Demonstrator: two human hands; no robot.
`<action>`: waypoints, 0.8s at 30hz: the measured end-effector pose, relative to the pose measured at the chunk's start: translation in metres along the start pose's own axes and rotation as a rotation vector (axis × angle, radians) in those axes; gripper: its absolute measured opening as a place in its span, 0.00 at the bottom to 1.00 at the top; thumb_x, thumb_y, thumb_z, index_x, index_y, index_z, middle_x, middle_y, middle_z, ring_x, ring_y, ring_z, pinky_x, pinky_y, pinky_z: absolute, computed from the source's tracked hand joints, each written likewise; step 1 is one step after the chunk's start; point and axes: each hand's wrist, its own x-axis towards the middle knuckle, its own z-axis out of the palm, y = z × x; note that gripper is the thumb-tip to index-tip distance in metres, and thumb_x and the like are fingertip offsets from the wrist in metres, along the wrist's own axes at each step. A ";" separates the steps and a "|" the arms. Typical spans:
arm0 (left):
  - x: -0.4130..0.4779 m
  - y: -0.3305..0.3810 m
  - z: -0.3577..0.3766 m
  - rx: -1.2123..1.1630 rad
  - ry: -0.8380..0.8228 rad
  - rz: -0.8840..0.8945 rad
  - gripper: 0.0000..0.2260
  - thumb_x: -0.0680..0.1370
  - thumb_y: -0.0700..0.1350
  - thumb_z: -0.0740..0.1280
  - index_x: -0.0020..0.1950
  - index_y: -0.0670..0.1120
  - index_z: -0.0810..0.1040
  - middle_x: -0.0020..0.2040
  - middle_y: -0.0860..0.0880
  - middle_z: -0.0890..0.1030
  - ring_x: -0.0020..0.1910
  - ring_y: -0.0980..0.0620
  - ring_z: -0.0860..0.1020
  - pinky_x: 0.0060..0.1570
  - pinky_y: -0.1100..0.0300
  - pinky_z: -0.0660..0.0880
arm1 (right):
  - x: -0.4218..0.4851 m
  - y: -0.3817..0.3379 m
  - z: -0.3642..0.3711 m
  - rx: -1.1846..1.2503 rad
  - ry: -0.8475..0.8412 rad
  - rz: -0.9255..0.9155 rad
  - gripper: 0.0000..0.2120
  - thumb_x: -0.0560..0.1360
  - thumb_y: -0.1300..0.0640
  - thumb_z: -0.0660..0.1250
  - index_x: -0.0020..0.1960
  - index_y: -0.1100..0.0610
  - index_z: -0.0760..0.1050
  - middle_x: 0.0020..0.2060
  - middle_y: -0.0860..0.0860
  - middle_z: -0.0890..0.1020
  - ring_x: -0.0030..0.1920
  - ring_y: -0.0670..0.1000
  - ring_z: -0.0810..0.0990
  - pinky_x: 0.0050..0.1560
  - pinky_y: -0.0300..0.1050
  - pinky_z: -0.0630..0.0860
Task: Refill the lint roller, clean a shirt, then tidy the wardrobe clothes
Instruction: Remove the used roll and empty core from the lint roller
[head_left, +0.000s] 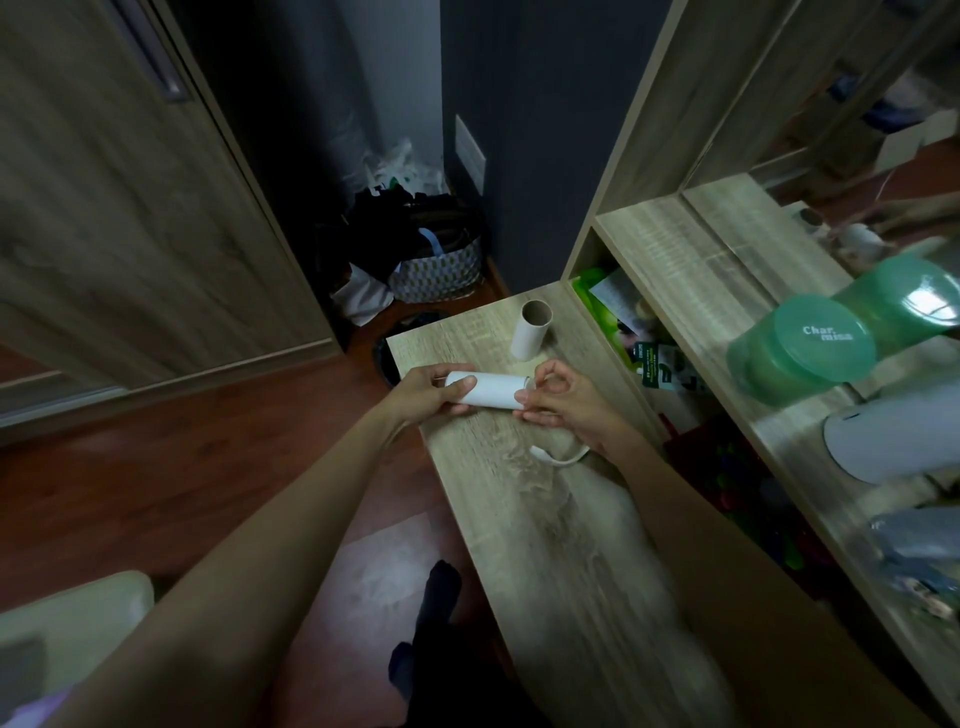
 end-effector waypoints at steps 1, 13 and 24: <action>0.000 0.000 0.000 -0.003 0.003 0.003 0.17 0.77 0.41 0.69 0.65 0.38 0.75 0.57 0.40 0.77 0.42 0.51 0.81 0.40 0.67 0.80 | 0.001 0.000 0.000 0.003 0.007 -0.005 0.15 0.69 0.66 0.73 0.46 0.57 0.68 0.46 0.59 0.82 0.41 0.56 0.85 0.42 0.41 0.82; 0.002 -0.009 -0.003 -0.013 0.196 0.039 0.13 0.76 0.42 0.71 0.58 0.39 0.79 0.54 0.37 0.79 0.32 0.54 0.81 0.35 0.66 0.80 | 0.014 0.016 -0.001 -0.355 0.225 -0.206 0.20 0.66 0.61 0.77 0.55 0.57 0.76 0.49 0.56 0.84 0.41 0.52 0.85 0.45 0.49 0.83; 0.000 -0.017 -0.021 0.023 0.303 0.063 0.17 0.76 0.42 0.71 0.62 0.37 0.77 0.55 0.38 0.78 0.35 0.52 0.80 0.32 0.69 0.78 | 0.014 0.028 0.006 -1.099 0.346 -0.228 0.16 0.71 0.53 0.72 0.56 0.56 0.77 0.56 0.53 0.79 0.52 0.56 0.79 0.49 0.45 0.72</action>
